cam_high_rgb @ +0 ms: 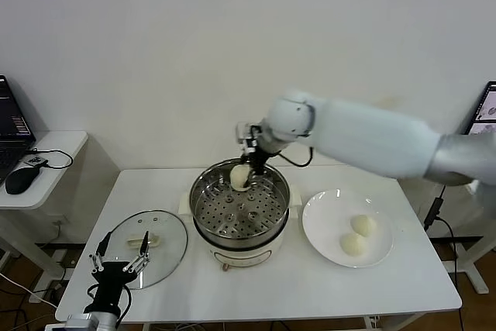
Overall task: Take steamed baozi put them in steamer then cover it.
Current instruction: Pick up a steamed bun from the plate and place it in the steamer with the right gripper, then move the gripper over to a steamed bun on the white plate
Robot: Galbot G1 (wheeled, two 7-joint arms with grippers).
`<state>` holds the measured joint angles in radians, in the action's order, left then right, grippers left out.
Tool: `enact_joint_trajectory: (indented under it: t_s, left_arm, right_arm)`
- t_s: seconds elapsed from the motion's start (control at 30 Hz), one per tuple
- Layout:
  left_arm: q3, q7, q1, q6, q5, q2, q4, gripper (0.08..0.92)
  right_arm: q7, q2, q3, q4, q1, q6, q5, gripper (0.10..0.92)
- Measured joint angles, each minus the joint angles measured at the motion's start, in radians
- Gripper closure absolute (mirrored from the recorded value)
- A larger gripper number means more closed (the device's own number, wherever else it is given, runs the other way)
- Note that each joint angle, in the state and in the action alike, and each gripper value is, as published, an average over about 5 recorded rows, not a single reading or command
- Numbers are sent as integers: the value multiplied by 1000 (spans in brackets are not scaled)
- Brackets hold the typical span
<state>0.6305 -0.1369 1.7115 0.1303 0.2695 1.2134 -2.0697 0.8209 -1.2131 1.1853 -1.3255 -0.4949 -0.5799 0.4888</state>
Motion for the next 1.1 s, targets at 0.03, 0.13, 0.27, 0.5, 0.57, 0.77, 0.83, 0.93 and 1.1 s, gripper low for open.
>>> enact_joint_trajectory:
  t_s: [0.03, 0.13, 0.27, 0.5, 0.57, 0.77, 0.83, 0.93, 1.1]
  left_arm:
    - [0, 0, 0, 0, 0, 1, -1, 177]
    - [1, 0, -1, 1, -1, 3, -2, 177]
    - [2, 0, -3, 2, -1, 4, 2, 177]
    - [7, 1, -5, 5, 1, 3, 6, 177]
    - [7, 1, -6, 5, 1, 2, 6, 177]
    - [5, 1, -7, 5, 1, 0, 5, 177]
    - [6, 1, -7, 5, 1, 0, 5, 177]
    - [7, 1, -5, 5, 1, 0, 5, 177]
    - [10, 1, -1, 6, 3, -4, 7, 177]
  right_arm:
    - [-6, -15, 0, 10, 9, -2, 1, 397]
    - [-20, -56, 0, 41, 36, -9, 1, 397]
    - [-27, -105, -1, 84, 68, -15, -6, 397]
    - [-37, -155, -1, 143, 108, -20, -29, 374]
    - [-39, -162, -3, 156, 114, -19, -38, 342]
    - [-29, -158, -7, 162, 109, -21, -50, 217]
    - [-17, -144, -6, 149, 94, -23, -50, 206]
    - [11, -108, 1, 117, 55, -26, -49, 203]
    - [76, -6, 29, 33, -41, -10, -53, 202]
